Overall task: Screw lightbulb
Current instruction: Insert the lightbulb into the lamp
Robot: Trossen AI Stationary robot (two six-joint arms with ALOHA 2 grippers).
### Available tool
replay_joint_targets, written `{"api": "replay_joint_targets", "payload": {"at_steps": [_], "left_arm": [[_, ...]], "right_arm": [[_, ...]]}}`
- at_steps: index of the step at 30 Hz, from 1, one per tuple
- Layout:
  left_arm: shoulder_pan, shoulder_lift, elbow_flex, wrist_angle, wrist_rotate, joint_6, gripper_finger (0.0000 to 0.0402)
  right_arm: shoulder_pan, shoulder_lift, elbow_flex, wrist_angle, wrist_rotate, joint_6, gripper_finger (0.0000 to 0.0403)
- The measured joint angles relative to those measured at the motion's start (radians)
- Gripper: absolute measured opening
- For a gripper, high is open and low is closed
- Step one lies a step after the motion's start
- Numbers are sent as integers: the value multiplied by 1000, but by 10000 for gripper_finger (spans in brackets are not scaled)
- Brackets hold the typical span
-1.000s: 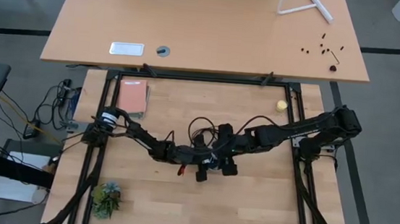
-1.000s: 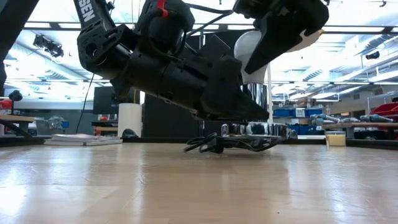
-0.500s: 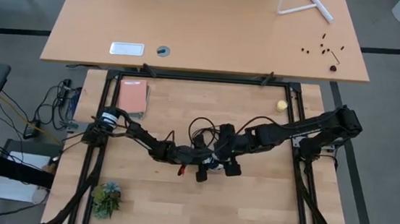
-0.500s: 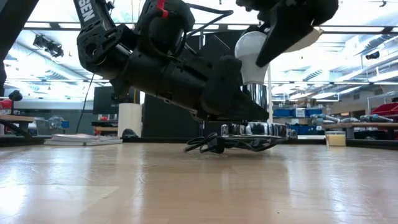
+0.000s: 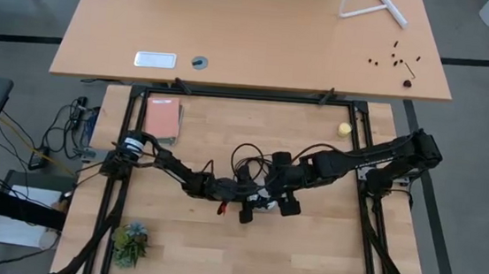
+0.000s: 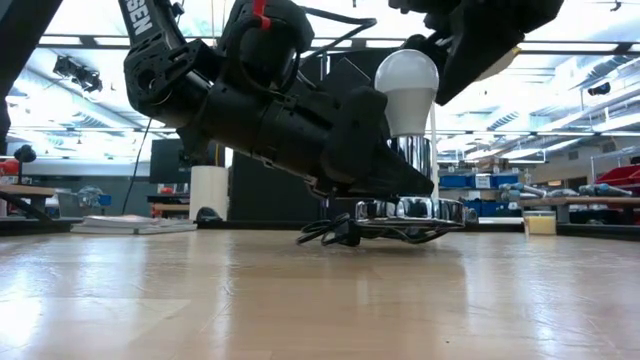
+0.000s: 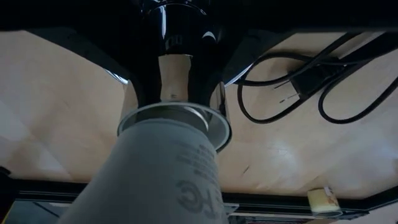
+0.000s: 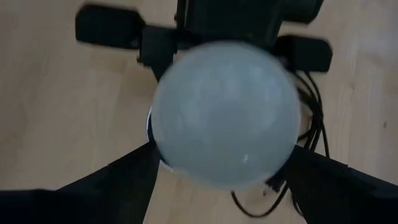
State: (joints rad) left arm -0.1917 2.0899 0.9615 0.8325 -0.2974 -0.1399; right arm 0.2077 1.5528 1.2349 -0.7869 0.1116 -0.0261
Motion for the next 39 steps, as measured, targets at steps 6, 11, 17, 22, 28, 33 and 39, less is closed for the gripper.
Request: {"api": "replay_joint_targets", "payload": {"at_steps": [6,11,17,22,28,33,39], "left_arm": [[6,0,0,-31,1,-23,195],[18,0,0,-65,-4,-41,195],[20,0,31,-101,-5,-51,195],[20,-1,113,-205,-5,-20,195],[20,-1,142,-223,-22,-22,195],[21,-1,142,-221,-22,-26,195],[22,-1,142,-207,-27,-29,195]], "right_arm": [[3,0,33,-94,22,6,337],[3,0,39,-130,33,5,342],[3,0,39,-126,34,3,351],[3,0,39,-126,34,2,351],[9,0,39,-132,30,4,351],[9,0,39,-133,29,-3,350],[-3,22,46,-130,36,-44,348]]}}
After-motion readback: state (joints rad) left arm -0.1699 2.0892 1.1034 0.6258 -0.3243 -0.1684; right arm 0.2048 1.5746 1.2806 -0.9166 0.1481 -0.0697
